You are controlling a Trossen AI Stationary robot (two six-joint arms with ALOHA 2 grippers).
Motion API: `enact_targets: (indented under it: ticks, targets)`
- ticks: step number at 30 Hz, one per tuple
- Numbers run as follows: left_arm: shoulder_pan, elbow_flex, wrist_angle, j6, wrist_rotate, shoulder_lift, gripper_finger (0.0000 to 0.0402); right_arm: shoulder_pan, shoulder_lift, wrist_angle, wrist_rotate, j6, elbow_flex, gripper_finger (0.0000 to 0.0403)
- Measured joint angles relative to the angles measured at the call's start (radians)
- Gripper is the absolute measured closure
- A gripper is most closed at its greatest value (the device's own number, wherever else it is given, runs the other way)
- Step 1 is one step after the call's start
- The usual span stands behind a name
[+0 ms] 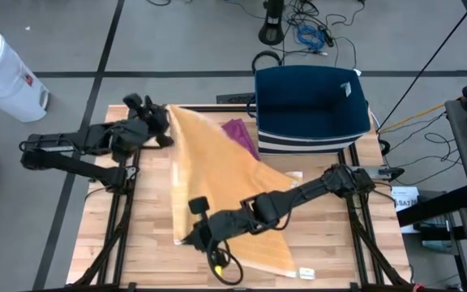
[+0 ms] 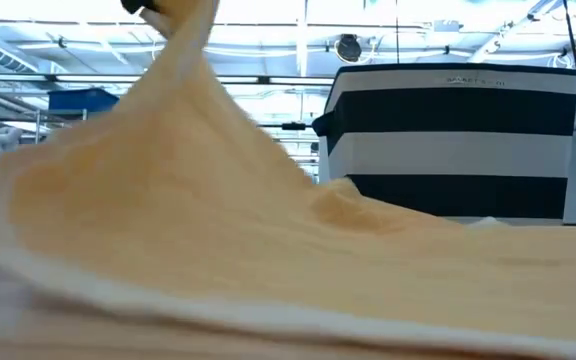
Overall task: Fold towel
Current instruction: Fold the orange checkered towel
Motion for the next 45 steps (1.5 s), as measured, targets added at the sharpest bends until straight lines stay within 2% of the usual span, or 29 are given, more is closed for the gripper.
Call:
enact_targets:
  ticks: [2,6,8,11,15,18,24,28,31,36,42,45]
  targets:
    - [0.039,0.000,-0.035,0.011,-0.006,-0.004,0.0401,-0.018,-0.001,0.006,-0.019,0.021,0.000,0.0403]
    - [0.075,0.000,-0.186,-0.045,0.256,-0.012,0.0401,-0.039,0.006,0.066,-0.300,0.068,0.000,0.0402]
    - [0.088,-0.001,-0.243,-0.068,0.333,-0.005,0.0401,-0.040,0.012,0.070,-0.343,0.069,0.000,0.0393]
    - [0.103,-0.001,-0.295,-0.075,0.323,0.012,0.0401,-0.037,0.016,0.054,-0.309,0.072,-0.001,0.0364]
    - [0.127,-0.001,-0.345,-0.090,0.219,0.017,0.0401,-0.040,0.016,0.058,-0.300,0.072,-0.002,0.0318]
    - [0.143,-0.001,-0.357,-0.097,0.213,0.016,0.0401,-0.035,0.016,0.053,-0.292,0.084,-0.002,0.0294]
    - [0.152,-0.001,-0.356,-0.098,0.222,0.015,0.0401,-0.019,0.016,-0.015,-0.270,0.113,-0.002,0.0283]
    - [0.151,-0.001,-0.341,-0.096,0.253,0.015,0.0401,-0.005,0.021,-0.118,-0.160,0.099,-0.010,0.0283]
    - [0.152,-0.001,-0.340,-0.096,0.280,0.016,0.0401,0.001,0.044,-0.124,-0.092,0.075,-0.064,0.0282]
    - [0.151,-0.001,-0.333,-0.110,0.342,0.026,0.0401,-0.040,0.089,-0.031,-0.034,0.042,-0.182,0.0282]
    - [0.151,-0.001,-0.340,-0.117,0.357,0.039,0.0401,-0.150,0.120,0.187,-0.034,0.063,-0.370,0.0282]
    - [0.151,-0.001,-0.342,-0.120,0.383,0.039,0.0401,-0.204,0.117,0.362,-0.043,0.119,-0.483,0.0282]
